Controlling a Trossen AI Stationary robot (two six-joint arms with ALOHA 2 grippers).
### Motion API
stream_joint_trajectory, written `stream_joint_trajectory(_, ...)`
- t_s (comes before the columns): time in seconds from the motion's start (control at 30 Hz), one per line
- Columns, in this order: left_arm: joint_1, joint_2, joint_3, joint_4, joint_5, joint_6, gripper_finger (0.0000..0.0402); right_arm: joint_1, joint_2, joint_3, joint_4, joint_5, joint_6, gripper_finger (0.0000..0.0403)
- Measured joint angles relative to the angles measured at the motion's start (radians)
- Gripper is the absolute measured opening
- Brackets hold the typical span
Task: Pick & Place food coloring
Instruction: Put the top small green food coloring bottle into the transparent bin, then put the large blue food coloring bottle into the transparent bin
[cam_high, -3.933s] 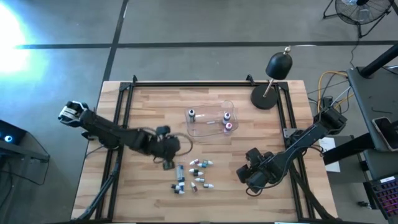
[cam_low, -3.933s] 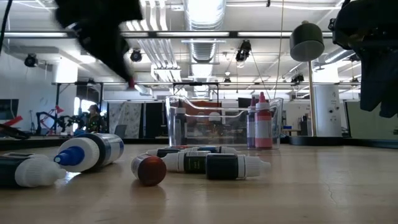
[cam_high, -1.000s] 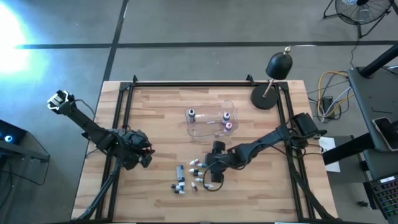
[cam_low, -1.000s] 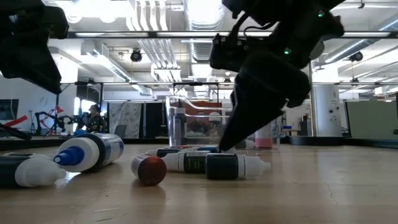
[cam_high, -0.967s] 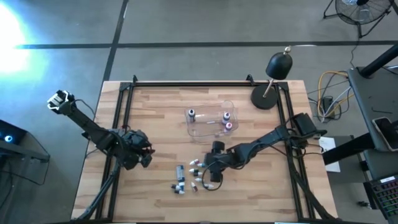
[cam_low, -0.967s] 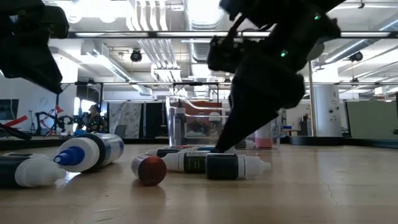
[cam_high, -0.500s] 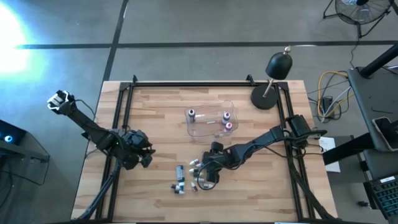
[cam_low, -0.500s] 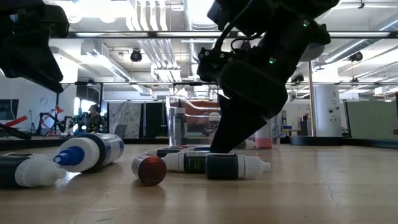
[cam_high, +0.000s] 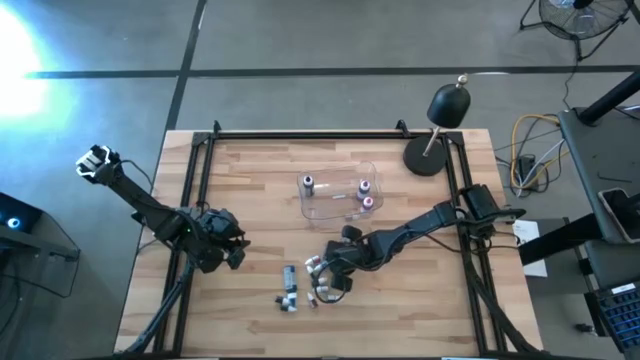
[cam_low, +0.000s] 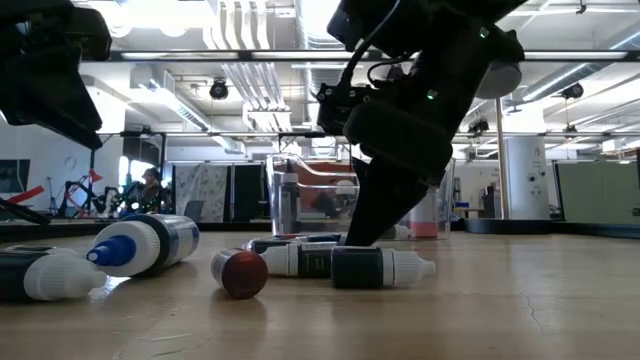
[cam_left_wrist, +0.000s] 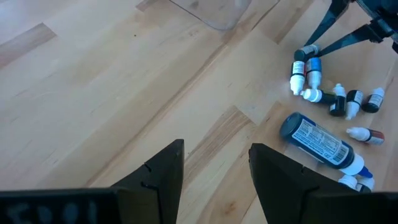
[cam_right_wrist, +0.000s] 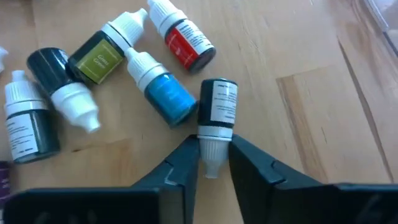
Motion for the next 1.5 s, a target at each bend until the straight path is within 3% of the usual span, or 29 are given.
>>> stream_joint_trajectory(0.13, 0.000, 0.000, 0.000, 0.002, 0.000, -0.002, 0.0155, -0.003, 0.003, 0.046, -0.054, -0.015, 0.001, 0.0054)
stream_joint_trajectory(0.23, 0.000, 0.000, 0.000, 0.007, -0.002, -0.002, 0.0155, -0.001, -0.008, 0.096, -0.126, 0.041, 0.007, 0.0050)
stream_joint_trajectory(0.57, 0.000, 0.000, 0.000, 0.017, -0.036, -0.012, 0.0155, -0.051, -0.195, 0.195, -0.311, 0.450, 0.001, 0.0056)
stream_joint_trajectory(0.63, 0.000, 0.000, 0.000, 0.017, -0.045, -0.012, 0.0155, -0.104, -0.241, 0.195, -0.315, 0.430, 0.024, 0.0057)
stream_joint_trajectory(0.77, 0.000, 0.000, 0.000, 0.018, -0.076, -0.012, 0.0155, -0.234, -0.296, 0.177, -0.324, 0.256, 0.143, 0.0079)
stream_joint_trajectory(0.9, 0.000, 0.000, 0.000, 0.026, -0.081, -0.012, 0.0155, -0.291, -0.335, 0.174, -0.322, 0.236, 0.132, 0.0132)
stream_joint_trajectory(1.07, 0.000, 0.000, 0.000, 0.034, -0.083, -0.022, 0.0155, -0.265, -0.365, 0.174, -0.322, 0.236, 0.074, 0.0201)
stream_joint_trajectory(1.2, 0.000, 0.000, -0.009, 0.061, -0.083, -0.025, 0.0155, -0.203, -0.369, 0.174, -0.323, 0.235, -0.001, 0.0234)
stream_joint_trajectory(1.37, 0.000, 0.000, -0.068, 0.224, -0.005, -0.005, 0.0155, -0.111, -0.364, 0.168, -0.372, 0.225, 0.007, 0.0246)
stream_joint_trajectory(1.5, 0.000, 0.001, -0.145, 0.410, 0.086, -0.033, 0.0155, -0.061, -0.362, 0.165, -0.470, 0.156, 0.143, 0.0239)
